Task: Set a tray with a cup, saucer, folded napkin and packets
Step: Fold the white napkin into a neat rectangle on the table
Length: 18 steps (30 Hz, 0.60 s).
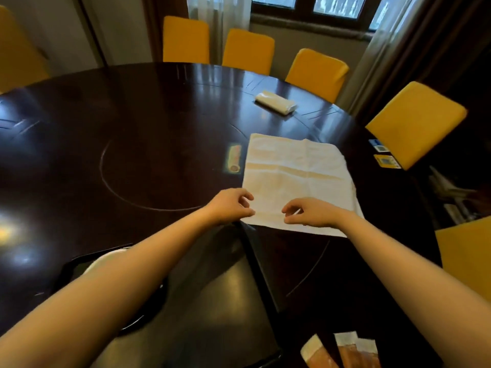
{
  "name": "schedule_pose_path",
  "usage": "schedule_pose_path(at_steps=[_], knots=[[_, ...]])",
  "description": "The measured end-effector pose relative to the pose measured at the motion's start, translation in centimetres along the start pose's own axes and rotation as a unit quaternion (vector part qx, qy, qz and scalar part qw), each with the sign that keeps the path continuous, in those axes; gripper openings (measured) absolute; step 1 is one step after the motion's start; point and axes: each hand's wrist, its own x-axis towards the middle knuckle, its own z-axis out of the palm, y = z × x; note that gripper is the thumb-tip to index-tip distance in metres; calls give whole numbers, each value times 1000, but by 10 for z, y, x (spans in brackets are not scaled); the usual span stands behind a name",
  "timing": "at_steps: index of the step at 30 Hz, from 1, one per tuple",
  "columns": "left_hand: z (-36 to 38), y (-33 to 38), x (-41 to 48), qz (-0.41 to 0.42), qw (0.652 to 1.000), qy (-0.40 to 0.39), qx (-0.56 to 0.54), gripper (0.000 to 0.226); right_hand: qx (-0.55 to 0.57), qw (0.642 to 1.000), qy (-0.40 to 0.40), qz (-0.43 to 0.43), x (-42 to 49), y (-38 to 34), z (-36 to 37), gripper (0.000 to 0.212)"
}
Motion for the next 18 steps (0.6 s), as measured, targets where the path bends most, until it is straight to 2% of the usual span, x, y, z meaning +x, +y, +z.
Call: schedule_pose_path(at_steps=[4, 7, 9, 11, 14, 18], knots=[[54, 11, 31, 8, 996, -11, 84, 44, -135, 990, 39, 25, 12, 42, 17, 42], [89, 18, 52, 13, 979, -45, 200, 51, -282, 958, 47, 34, 19, 65, 34, 42], [102, 20, 61, 18, 960, -64, 272, 54, -326, 943, 69, 13, 22, 70, 43, 33], [110, 24, 65, 22, 943, -59, 327, 44, -356, 929, 96, -26, 25, 73, 50, 20], [122, 31, 69, 38, 909, -26, 414, 20, -368, 916, 135, -80, 27, 79, 57, 18], [127, 31, 75, 58, 874, -4, 482, 18, -259, 944, 193, -74, 29, 87, 53, 11]])
